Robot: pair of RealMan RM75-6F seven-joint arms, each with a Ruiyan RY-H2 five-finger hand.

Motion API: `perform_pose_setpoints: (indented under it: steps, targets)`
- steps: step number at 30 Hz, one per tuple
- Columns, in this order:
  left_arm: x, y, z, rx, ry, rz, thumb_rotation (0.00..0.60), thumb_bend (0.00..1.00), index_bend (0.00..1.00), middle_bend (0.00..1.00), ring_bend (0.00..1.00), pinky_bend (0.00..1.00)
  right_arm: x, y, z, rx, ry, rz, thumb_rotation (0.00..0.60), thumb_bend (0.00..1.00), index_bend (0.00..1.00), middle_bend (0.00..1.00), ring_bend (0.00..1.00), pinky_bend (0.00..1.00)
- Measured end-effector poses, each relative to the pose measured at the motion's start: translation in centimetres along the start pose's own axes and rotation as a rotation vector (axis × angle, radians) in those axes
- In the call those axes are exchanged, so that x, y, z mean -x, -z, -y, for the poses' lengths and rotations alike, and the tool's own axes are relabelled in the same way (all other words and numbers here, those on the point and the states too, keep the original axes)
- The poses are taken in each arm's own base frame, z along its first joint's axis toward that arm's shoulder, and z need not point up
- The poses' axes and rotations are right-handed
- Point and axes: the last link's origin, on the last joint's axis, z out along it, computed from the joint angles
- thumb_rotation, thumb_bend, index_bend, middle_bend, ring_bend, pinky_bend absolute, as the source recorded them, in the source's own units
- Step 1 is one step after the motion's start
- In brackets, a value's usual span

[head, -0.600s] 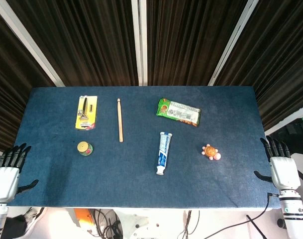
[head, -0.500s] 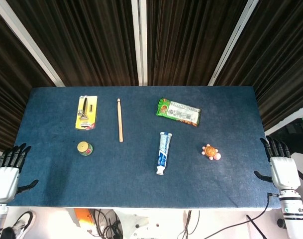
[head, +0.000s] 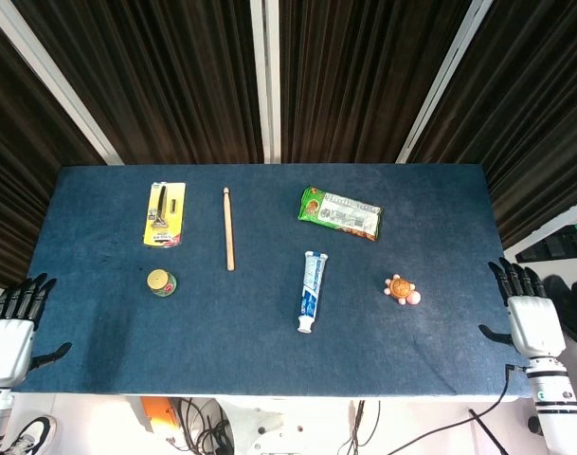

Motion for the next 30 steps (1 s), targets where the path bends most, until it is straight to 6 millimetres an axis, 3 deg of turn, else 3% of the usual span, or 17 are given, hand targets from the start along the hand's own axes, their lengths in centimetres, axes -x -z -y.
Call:
perform_pose_setpoints:
  steps: [7, 12, 23, 30]
  targets:
    - [0.3, -0.5, -0.3, 0.012, 0.005, 0.012, 0.6, 0.06, 0.06, 0.0, 0.0, 0.0, 0.9, -1.6, 1.7, -0.056, 0.066, 0.064, 0.6, 0.03, 0.0, 0.01, 0.0, 0.0]
    - [0.6, -0.8, -0.3, 0.023, 0.008, 0.022, 0.6, 0.06, 0.06, 0.0, 0.0, 0.0, 1.8, -4.0, 4.2, -0.124, 0.153, 0.115, 0.6, 0.09, 0.0, 0.06, 0.0, 0.0]
    - [0.5, -0.6, 0.8, -0.007, 0.012, 0.024, 0.6, 0.06, 0.06, 0.0, 0.0, 0.0, 5.1, -8.8, 10.0, -0.216, 0.286, 0.194, 0.6, 0.13, 0.02, 0.13, 0.0, 0.0]
    - [0.8, -0.7, 1.1, -0.01, 0.017, 0.034, 0.6, 0.06, 0.06, 0.0, 0.0, 0.0, 5.9, -9.1, 10.4, -0.214, 0.297, 0.209, 0.6, 0.16, 0.14, 0.18, 0.0, 0.0]
